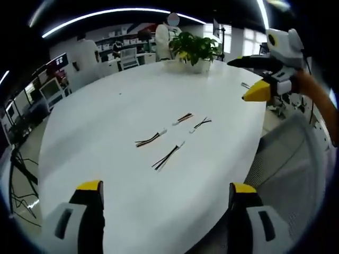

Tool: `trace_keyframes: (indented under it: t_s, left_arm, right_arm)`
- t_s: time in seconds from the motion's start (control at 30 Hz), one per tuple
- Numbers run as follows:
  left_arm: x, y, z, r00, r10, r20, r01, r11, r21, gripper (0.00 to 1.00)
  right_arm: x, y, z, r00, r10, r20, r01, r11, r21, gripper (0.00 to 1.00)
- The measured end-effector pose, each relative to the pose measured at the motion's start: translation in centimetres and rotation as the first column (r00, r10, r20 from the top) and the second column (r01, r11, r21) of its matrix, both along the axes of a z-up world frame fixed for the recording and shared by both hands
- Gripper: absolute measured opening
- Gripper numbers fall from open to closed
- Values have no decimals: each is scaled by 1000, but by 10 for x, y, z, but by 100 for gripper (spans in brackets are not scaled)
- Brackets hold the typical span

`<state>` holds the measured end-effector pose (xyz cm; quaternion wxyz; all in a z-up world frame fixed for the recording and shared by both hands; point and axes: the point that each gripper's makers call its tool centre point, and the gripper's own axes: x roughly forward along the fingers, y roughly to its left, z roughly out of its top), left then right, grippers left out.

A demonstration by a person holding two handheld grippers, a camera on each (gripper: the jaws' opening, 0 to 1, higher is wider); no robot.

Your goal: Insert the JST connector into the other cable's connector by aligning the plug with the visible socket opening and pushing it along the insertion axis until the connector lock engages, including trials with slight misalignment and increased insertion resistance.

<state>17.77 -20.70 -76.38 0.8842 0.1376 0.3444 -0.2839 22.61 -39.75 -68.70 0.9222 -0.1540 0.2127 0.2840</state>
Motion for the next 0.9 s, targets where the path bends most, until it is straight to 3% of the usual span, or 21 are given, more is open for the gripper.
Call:
trace_keyframes:
  t_s: [0.23,0.33,0.47,0.9]
  left_arm:
    - [0,4,7,1000,9,7,-9,1000,-2,95]
    - [0,4,11,1000,0,12,0,1000,-3,95]
    - [2,3,14,1000,-3,15,3,1000,3,95]
    - [12,-1,19,999,-14,38,14,1000,2,89]
  right_arm:
    - [1,13,9,997,77,-10,-77,997,8,96]
    - [-1,22,23,988,157,-3,-157,987,48,97]
    - [5,18,37,985,168,26,-169,985,33,96]
    - [12,4,27,982,188,5,-188,982,5,95]
